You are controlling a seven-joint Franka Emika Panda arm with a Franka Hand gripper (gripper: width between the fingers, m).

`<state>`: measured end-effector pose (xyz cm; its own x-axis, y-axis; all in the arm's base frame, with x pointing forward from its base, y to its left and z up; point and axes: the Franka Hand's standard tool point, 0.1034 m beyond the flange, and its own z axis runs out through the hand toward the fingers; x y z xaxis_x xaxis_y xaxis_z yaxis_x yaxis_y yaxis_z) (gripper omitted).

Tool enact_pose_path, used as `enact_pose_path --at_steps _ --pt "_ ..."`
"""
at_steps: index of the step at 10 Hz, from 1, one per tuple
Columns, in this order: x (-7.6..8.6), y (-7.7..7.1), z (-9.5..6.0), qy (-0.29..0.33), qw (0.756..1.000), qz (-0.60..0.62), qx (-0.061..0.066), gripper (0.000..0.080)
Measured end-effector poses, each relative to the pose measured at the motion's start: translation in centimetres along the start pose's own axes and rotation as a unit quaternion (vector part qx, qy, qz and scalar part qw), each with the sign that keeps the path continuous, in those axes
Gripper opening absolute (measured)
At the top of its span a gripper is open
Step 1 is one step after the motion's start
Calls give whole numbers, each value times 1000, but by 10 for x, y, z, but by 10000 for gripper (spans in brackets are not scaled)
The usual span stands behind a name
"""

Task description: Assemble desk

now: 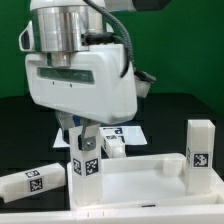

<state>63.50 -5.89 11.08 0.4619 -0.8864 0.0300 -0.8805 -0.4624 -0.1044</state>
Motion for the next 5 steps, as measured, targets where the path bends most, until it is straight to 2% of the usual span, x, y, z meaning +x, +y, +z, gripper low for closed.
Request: enact_pose_path --at_steps 1,2,3,5 --pt "0 1 0 -1 1000 30 -1 284" --pt "-3 0 -2 -13 992 128 -7 284" --pt "-5 0 -3 -19 975 221 -8 284" --pt "-6 2 0 -42 925 378 12 284"
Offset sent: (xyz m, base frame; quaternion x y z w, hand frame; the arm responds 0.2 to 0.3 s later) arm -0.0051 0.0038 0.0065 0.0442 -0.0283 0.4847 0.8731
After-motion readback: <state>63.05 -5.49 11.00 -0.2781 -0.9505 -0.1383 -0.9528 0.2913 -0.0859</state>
